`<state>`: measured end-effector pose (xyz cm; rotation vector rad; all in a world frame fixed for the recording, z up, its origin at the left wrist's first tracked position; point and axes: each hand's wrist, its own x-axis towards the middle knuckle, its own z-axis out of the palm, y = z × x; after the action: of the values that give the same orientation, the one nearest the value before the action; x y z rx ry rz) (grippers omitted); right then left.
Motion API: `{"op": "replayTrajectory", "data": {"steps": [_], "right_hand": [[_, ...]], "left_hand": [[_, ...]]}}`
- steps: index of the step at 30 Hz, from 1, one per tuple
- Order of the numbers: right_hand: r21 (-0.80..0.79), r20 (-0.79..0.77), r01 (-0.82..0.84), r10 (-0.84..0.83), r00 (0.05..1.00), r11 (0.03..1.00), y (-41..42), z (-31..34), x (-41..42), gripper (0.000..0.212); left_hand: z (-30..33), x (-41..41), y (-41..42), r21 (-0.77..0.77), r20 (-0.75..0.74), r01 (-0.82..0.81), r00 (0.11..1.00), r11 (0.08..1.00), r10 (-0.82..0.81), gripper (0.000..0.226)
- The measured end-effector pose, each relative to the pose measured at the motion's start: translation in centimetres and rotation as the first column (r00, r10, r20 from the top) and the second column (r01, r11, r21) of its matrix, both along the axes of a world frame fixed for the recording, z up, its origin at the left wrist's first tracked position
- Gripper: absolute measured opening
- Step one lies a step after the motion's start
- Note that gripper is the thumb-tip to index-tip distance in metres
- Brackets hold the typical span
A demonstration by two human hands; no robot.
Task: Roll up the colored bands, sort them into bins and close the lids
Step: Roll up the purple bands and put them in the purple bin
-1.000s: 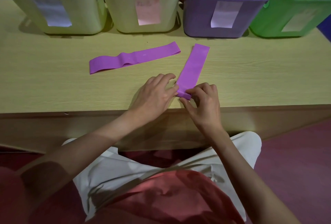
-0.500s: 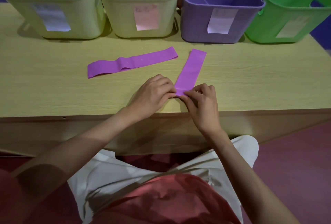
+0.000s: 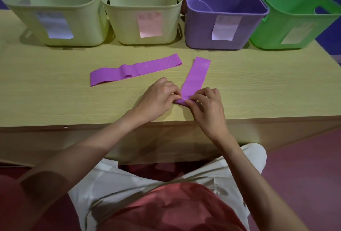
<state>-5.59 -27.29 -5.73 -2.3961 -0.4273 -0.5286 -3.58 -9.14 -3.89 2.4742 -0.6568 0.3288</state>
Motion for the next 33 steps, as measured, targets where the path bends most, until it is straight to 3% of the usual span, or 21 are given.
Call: {"op": "replayTrajectory", "data": {"steps": [6,11,14,17,22,27,33], "right_hand": [[0.042,-0.12,-0.02,0.025,0.992,0.999,0.1,-0.1,-0.3,0.012],[0.049,-0.103,0.029,-0.024,0.994,0.998,0.8,-0.4,-0.8,0.01],[0.099,-0.112,0.02,-0.008,0.994,0.995,1.1,-0.5,-1.3,0.024],[0.071,-0.056,0.049,-0.045,0.997,0.996,1.3,-0.6,-1.1,0.008],[0.028,-0.002,0.104,-0.104,0.995,0.994,1.2,-0.8,-0.9,0.009],[-0.014,-0.044,0.047,-0.048,0.998,0.999,0.5,-0.9,-0.8,0.022],[-0.023,-0.061,0.022,-0.024,0.998,0.999,0.4,-0.6,-0.2,0.018]], "left_hand": [[0.2,0.1,0.4,-0.019,-0.134,-0.028,0.991,0.999,0.025,0.008],[0.1,0.0,0.2,0.017,-0.08,-0.003,0.997,1.0,0.004,0.007],[0.4,-0.1,0.3,0.02,-0.076,-0.01,0.997,1.0,0.012,0.006],[0.6,0.1,0.0,0.045,-0.093,-0.025,0.995,0.999,0.029,0.009],[0.5,0.4,-0.5,0.012,-0.077,-0.088,0.993,0.996,0.088,0.007],[0.5,0.5,-0.5,0.0,-0.062,-0.053,0.997,0.999,0.053,0.002],[0.2,0.1,0.1,0.05,-0.014,0.021,1.0,0.999,-0.02,0.015]]}}
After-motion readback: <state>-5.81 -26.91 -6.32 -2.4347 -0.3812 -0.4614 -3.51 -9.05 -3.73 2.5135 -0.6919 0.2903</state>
